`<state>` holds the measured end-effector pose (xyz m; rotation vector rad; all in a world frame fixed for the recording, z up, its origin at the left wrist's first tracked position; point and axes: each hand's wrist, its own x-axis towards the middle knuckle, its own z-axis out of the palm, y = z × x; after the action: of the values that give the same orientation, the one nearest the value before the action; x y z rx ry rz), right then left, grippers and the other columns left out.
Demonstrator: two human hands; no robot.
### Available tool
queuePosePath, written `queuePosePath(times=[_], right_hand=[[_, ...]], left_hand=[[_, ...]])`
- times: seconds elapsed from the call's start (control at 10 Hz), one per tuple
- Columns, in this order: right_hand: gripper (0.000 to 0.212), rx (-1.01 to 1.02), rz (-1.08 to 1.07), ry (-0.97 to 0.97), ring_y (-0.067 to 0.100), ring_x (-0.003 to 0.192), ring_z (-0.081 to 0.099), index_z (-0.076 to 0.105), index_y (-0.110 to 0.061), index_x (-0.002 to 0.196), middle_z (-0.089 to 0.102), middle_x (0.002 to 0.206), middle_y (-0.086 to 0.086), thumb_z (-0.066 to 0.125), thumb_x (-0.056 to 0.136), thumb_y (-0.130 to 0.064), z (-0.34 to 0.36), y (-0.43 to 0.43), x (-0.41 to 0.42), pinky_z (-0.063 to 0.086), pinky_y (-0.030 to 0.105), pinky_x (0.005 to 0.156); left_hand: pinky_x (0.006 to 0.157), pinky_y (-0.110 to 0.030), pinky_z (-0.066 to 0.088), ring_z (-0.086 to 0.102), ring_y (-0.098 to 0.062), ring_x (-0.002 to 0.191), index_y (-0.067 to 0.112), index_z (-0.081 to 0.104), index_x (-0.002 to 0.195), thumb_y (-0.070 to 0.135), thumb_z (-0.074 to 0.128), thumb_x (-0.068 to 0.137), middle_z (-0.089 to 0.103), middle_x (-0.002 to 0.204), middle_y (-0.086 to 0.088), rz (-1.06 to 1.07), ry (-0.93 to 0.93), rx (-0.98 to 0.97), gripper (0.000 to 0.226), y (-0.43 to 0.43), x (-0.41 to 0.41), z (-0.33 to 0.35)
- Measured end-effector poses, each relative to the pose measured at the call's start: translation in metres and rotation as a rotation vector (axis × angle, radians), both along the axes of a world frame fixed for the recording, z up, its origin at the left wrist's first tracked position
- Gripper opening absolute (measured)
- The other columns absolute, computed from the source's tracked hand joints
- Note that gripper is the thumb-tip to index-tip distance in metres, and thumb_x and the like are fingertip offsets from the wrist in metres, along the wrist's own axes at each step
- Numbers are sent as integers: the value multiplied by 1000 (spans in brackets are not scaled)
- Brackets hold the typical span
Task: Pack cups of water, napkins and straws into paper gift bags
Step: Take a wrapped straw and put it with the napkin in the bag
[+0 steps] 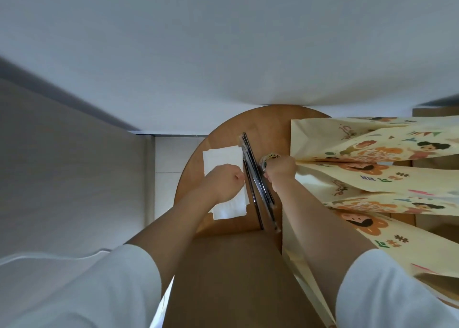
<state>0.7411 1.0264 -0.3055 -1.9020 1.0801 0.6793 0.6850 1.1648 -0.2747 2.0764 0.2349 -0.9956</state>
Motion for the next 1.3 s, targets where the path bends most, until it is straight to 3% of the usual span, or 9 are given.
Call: queuePosePath(times=[0.2,0.3,0.4,0.5,0.6,0.8,1.1,1.2,1.3], right_hand=[[27,-12,39,23,22,77,53,40,-18,65,54,89,10,51,90,-13,-6,-2,1,52,37,77],[14,-6,-55,-7,17,58,52,47,-10,76,58,88,11,51,89,-14,-6,-2,-4,41,26,48],[17,13,-87,-65,20,58,52,51,-7,75,59,81,12,50,90,-15,7,-2,-11,38,26,47],[26,115,132,-186,18,56,42,45,-8,64,47,67,11,43,89,-4,31,3,-26,34,25,47],[27,252,443,-223,17,52,40,45,-12,65,42,59,6,45,91,-9,69,10,-48,35,26,49],[27,243,816,-367,14,56,39,40,-18,64,40,59,-4,50,89,-13,133,8,-96,34,28,58],[12,537,472,-581,10,64,55,52,-11,89,58,80,2,44,98,-14,219,-24,-193,47,21,53],[14,467,545,-657,10,62,56,53,-13,87,58,77,2,45,98,-15,237,-48,-225,51,22,57],[14,407,655,-670,11,59,56,53,-11,86,57,72,3,45,98,-13,244,-76,-256,54,21,57]], left_hand=[[90,-23,40,53,-18,113,11,64,116,19,42,99,59,126,-3,11,20,1,29,2,-4,-2],[86,-22,41,54,-19,111,11,64,115,18,42,99,60,124,-4,39,13,3,29,2,-8,2],[86,-23,43,56,-19,109,9,65,114,16,43,98,61,123,-5,91,0,-12,28,2,-12,9],[87,-28,46,59,-16,99,10,63,118,19,46,98,62,121,-7,238,-13,-107,28,-3,-13,26],[69,-20,45,59,-11,83,13,59,121,27,51,97,64,109,-3,538,-44,-227,29,-9,-14,51],[66,-21,46,62,-10,83,28,68,78,22,62,89,66,84,10,549,-159,-236,13,-3,-52,100],[75,-23,48,60,-8,78,18,62,89,12,58,92,64,82,5,641,-400,-352,8,-28,-151,204],[71,-15,44,56,-8,80,14,61,112,1,53,90,65,99,2,616,-496,-209,26,-31,-190,218],[96,-24,42,52,-21,117,21,31,145,5,50,89,47,141,-1,335,-440,68,61,-21,-233,210]])
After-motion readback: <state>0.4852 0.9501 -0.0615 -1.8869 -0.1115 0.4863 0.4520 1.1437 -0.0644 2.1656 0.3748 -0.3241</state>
